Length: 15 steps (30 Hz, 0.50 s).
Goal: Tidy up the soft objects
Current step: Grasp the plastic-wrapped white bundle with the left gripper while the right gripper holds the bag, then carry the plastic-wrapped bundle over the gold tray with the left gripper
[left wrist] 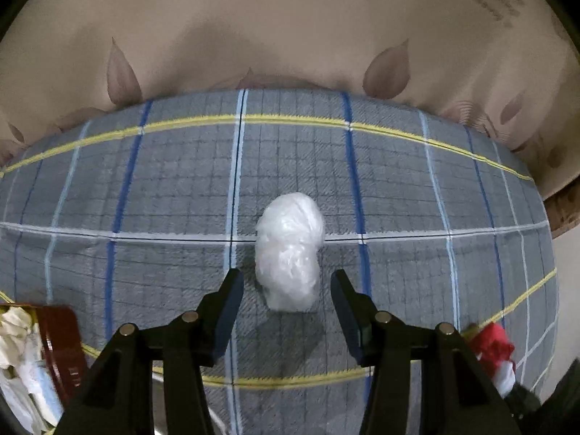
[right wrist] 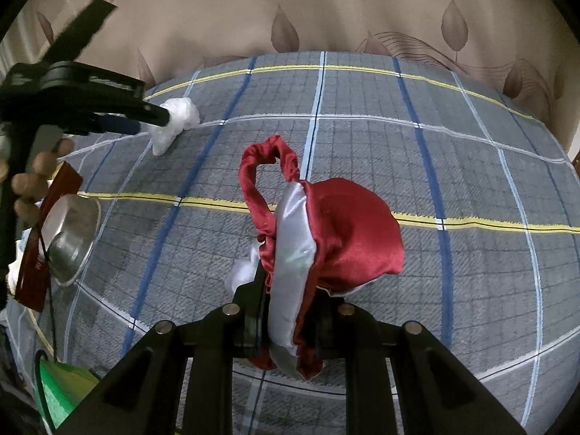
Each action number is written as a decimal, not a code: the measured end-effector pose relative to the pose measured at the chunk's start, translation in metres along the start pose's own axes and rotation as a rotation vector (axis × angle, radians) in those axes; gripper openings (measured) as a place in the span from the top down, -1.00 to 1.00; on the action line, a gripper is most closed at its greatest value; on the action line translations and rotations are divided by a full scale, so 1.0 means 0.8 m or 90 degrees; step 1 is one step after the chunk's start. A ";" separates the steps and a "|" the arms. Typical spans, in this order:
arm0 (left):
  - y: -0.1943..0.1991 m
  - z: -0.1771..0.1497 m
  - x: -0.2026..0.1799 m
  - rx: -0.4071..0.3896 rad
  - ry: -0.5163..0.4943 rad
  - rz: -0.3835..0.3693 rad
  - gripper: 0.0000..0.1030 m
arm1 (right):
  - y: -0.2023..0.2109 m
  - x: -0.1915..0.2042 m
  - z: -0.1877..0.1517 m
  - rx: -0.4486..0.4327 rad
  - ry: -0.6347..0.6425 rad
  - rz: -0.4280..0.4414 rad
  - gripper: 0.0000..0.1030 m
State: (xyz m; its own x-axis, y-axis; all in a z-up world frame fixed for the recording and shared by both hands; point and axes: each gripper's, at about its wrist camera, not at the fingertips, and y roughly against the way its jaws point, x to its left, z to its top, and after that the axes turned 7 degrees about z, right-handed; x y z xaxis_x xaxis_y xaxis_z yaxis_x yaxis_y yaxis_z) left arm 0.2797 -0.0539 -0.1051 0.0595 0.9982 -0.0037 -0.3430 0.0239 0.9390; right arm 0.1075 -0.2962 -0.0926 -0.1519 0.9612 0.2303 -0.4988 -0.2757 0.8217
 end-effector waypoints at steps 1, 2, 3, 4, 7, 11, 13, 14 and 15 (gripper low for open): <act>-0.005 0.002 0.000 0.005 0.005 -0.002 0.01 | 0.000 0.000 -0.001 -0.002 0.000 0.002 0.66; -0.010 0.003 0.000 0.009 0.010 0.000 0.01 | 0.000 0.000 -0.001 -0.004 -0.001 0.004 0.66; -0.016 0.006 0.001 0.014 0.018 0.005 0.01 | -0.001 0.000 -0.002 -0.004 -0.002 0.006 0.66; -0.020 0.006 0.000 0.015 0.020 0.007 0.01 | -0.002 -0.001 -0.002 -0.004 -0.002 0.007 0.66; -0.030 0.010 -0.002 0.020 0.025 0.007 0.01 | -0.003 0.001 -0.004 -0.009 0.005 0.004 0.65; -0.030 0.010 -0.005 0.002 0.028 0.012 0.05 | -0.004 0.003 -0.005 -0.013 0.009 0.001 0.63; -0.025 0.010 -0.009 -0.013 0.018 0.013 0.29 | -0.004 0.002 -0.005 -0.014 0.006 0.003 0.63; -0.024 0.010 -0.009 -0.015 0.018 0.016 0.29 | -0.004 0.002 -0.005 -0.014 0.006 0.004 0.62; -0.023 0.011 -0.009 -0.014 0.018 0.015 0.29 | -0.004 0.002 -0.005 -0.015 0.007 0.004 0.62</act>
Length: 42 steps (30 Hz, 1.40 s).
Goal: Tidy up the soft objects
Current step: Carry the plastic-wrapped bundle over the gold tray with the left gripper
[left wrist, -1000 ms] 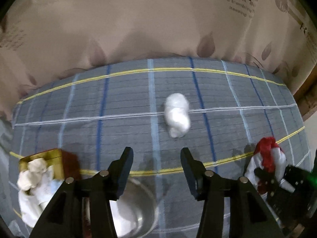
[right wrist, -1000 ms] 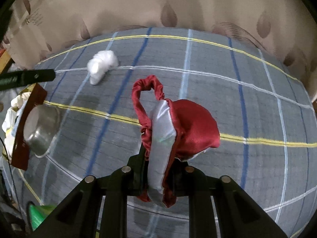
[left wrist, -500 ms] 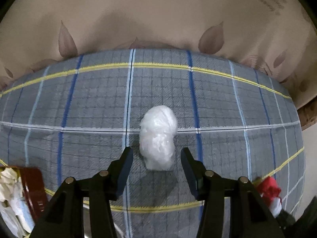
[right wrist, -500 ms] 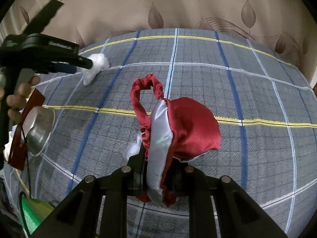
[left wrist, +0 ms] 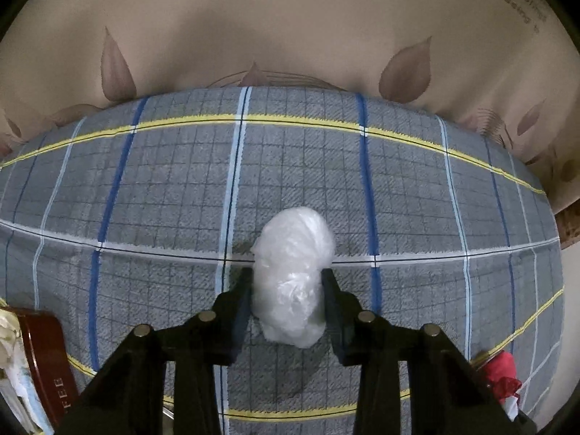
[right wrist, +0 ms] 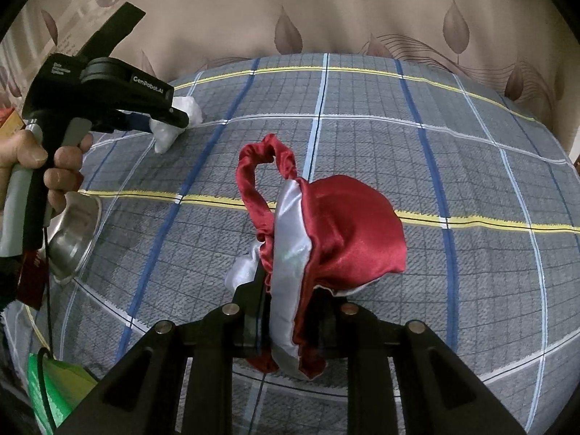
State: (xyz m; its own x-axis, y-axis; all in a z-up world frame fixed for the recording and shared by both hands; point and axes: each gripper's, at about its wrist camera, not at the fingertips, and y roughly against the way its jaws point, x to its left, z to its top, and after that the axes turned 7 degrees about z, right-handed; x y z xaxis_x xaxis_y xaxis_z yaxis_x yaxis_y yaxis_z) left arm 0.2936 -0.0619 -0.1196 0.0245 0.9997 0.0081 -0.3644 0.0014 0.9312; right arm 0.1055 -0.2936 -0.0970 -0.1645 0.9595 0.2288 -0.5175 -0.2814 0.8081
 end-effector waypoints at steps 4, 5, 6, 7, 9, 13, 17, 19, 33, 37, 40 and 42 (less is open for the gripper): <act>0.006 -0.002 0.001 -0.009 -0.008 -0.002 0.30 | -0.001 0.000 0.000 0.000 0.001 0.000 0.62; 0.008 -0.003 -0.001 -0.013 -0.012 0.002 0.30 | 0.000 0.000 0.000 0.000 0.000 0.000 0.62; 0.013 -0.005 -0.003 -0.017 -0.019 0.006 0.30 | 0.000 0.000 0.000 0.000 -0.001 0.000 0.62; 0.016 -0.007 -0.003 -0.018 -0.022 0.007 0.30 | 0.000 0.000 0.000 0.000 0.001 0.000 0.62; 0.026 -0.014 -0.003 -0.022 -0.029 0.005 0.30 | 0.000 0.000 0.000 0.000 0.001 -0.001 0.62; 0.052 -0.028 0.001 -0.026 -0.038 -0.001 0.30 | 0.000 0.000 0.000 0.002 -0.004 -0.002 0.62; 0.080 -0.046 0.008 -0.035 -0.046 -0.003 0.30 | -0.002 0.000 0.003 0.011 -0.008 0.000 0.62; 0.096 -0.055 0.016 -0.038 -0.050 -0.005 0.30 | -0.003 -0.002 0.005 0.016 -0.014 0.003 0.62; 0.200 -0.140 0.111 -0.054 -0.051 0.008 0.30 | -0.007 0.003 0.010 0.035 -0.016 -0.018 0.62; 0.224 -0.165 0.142 -0.057 -0.045 0.014 0.30 | -0.009 0.005 0.011 0.039 -0.016 -0.025 0.62; 0.238 -0.184 0.167 -0.059 -0.042 0.031 0.30 | -0.011 0.006 0.012 0.041 -0.012 -0.031 0.62; 0.245 -0.195 0.185 -0.060 -0.034 0.043 0.30 | -0.011 0.007 0.012 0.041 -0.012 -0.035 0.62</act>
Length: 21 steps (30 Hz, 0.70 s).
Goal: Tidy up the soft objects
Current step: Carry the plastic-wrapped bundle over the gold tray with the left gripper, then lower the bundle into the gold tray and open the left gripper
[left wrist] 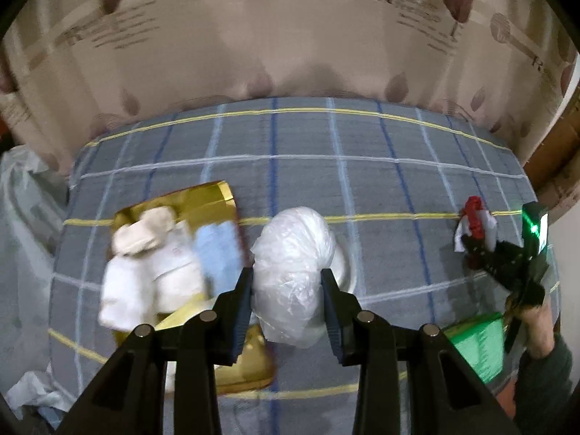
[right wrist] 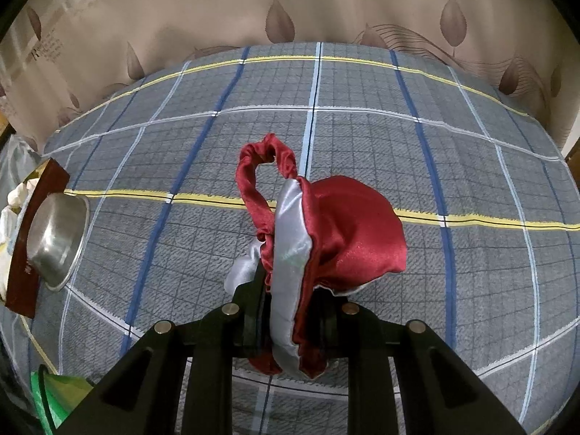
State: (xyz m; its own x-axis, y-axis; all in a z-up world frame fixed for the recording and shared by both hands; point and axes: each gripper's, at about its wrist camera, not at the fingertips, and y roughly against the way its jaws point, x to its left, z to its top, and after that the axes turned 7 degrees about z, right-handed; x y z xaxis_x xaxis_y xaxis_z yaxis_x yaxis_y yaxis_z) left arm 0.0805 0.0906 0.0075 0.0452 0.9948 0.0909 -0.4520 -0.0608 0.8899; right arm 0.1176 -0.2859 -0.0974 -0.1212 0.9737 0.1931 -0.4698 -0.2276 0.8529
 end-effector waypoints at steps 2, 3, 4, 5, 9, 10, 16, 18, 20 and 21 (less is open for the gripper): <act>0.006 -0.010 0.023 -0.003 0.016 0.015 0.30 | 0.000 0.001 0.000 0.001 0.000 -0.003 0.62; 0.008 -0.013 0.031 -0.005 0.019 0.021 0.30 | 0.000 0.001 0.000 0.001 0.000 -0.005 0.62; 0.009 -0.017 0.041 -0.006 0.025 0.032 0.30 | 0.000 0.001 0.000 0.002 0.000 -0.007 0.62; 0.010 -0.020 0.052 -0.006 0.033 0.041 0.30 | 0.000 0.002 0.001 0.003 0.001 -0.010 0.62; 0.008 -0.027 0.089 -0.004 0.063 0.067 0.30 | 0.001 0.004 0.001 0.008 0.005 -0.016 0.62; 0.006 -0.029 0.096 -0.005 0.065 0.071 0.30 | 0.001 0.003 0.001 0.009 0.005 -0.016 0.62; -0.014 -0.027 0.123 -0.007 0.089 0.082 0.30 | 0.000 0.003 0.003 0.015 0.002 -0.017 0.61; -0.024 -0.024 0.126 -0.007 0.086 0.081 0.30 | 0.000 0.003 0.004 0.016 0.000 -0.017 0.61; -0.034 -0.020 0.127 -0.007 0.085 0.090 0.30 | -0.001 0.003 0.004 0.018 0.000 -0.019 0.61; -0.040 -0.017 0.127 -0.006 0.081 0.092 0.30 | -0.001 0.003 0.004 0.019 0.001 -0.020 0.61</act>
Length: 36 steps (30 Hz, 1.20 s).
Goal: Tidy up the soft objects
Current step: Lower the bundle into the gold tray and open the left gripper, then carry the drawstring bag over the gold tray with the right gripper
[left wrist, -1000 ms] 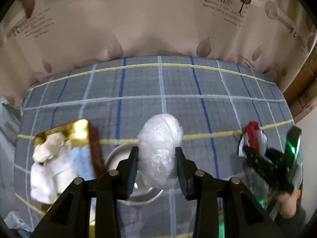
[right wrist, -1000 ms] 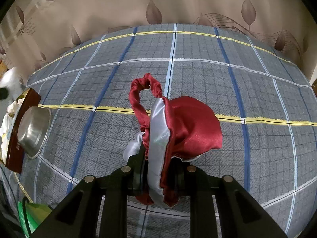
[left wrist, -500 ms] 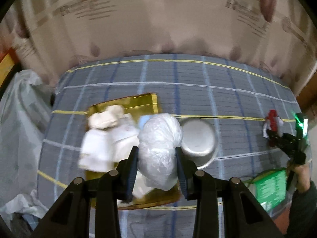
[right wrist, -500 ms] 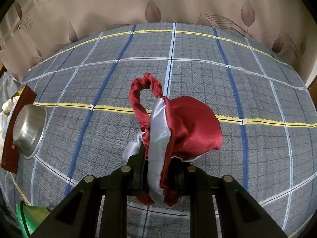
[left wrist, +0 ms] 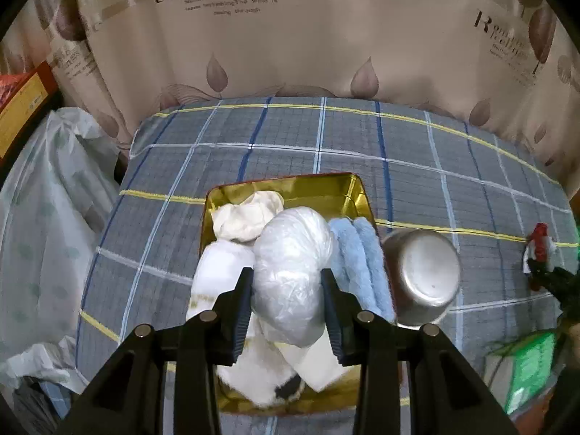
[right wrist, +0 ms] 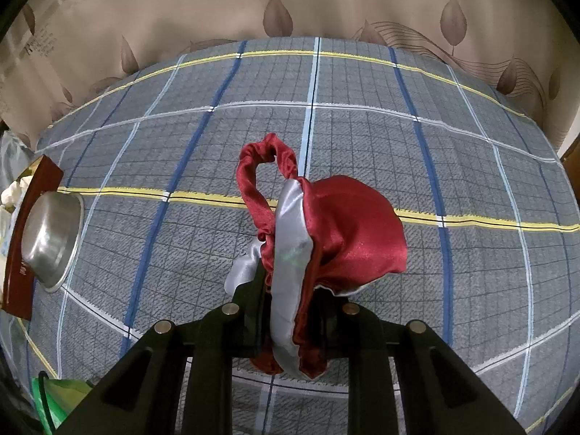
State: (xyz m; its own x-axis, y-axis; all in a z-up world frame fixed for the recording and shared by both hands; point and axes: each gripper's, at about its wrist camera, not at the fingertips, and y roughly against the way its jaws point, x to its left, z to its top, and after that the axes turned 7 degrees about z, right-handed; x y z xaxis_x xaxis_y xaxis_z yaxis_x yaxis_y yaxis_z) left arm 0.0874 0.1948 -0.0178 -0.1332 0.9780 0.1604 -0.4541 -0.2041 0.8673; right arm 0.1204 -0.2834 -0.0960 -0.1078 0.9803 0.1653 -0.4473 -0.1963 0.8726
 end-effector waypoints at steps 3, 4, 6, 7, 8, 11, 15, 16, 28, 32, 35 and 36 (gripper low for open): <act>-0.020 0.004 0.000 0.018 0.007 -0.006 0.28 | -0.001 0.001 0.001 0.005 0.001 -0.002 0.60; -0.027 0.005 -0.001 0.026 0.008 -0.011 0.27 | -0.001 0.001 0.002 0.006 0.001 -0.003 0.60; -0.039 0.005 0.000 0.035 0.015 -0.008 0.27 | -0.002 0.000 0.002 0.008 0.000 -0.003 0.60; -0.042 0.005 -0.001 0.035 0.014 -0.007 0.27 | -0.002 0.000 0.003 0.009 -0.001 -0.002 0.60; -0.046 0.006 -0.002 0.036 0.010 -0.001 0.27 | -0.002 0.000 0.003 0.010 -0.002 -0.003 0.60; -0.055 0.007 -0.002 0.041 0.002 0.017 0.25 | -0.002 0.001 0.004 0.012 0.000 -0.005 0.60; -0.061 0.006 0.001 0.039 0.007 0.031 0.05 | -0.003 0.003 0.005 0.016 0.006 -0.012 0.60; -0.061 0.006 0.001 0.035 0.006 0.032 0.05 | -0.003 0.003 0.005 0.017 0.007 -0.014 0.60; -0.029 -0.001 -0.014 -0.038 -0.053 0.095 -0.07 | -0.005 0.006 0.007 0.024 0.009 -0.029 0.59; -0.012 -0.006 -0.015 -0.068 -0.071 0.110 -0.12 | -0.006 0.008 0.008 0.028 0.011 -0.037 0.59; 0.001 -0.012 -0.013 -0.083 -0.068 0.106 -0.12 | -0.006 0.010 0.008 0.030 0.015 -0.046 0.59; 0.005 -0.014 -0.013 -0.088 -0.066 0.107 -0.12 | -0.006 0.012 0.008 0.030 0.018 -0.050 0.60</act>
State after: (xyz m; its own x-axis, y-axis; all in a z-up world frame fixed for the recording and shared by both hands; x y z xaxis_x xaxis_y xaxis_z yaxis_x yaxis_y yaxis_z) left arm 0.0766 0.1835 -0.0212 -0.1293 0.9272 0.3515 -0.5502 -0.3619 0.7525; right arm 0.1272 -0.2732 -0.0953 -0.0997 0.9915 0.0834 -0.4131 -0.1175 0.9031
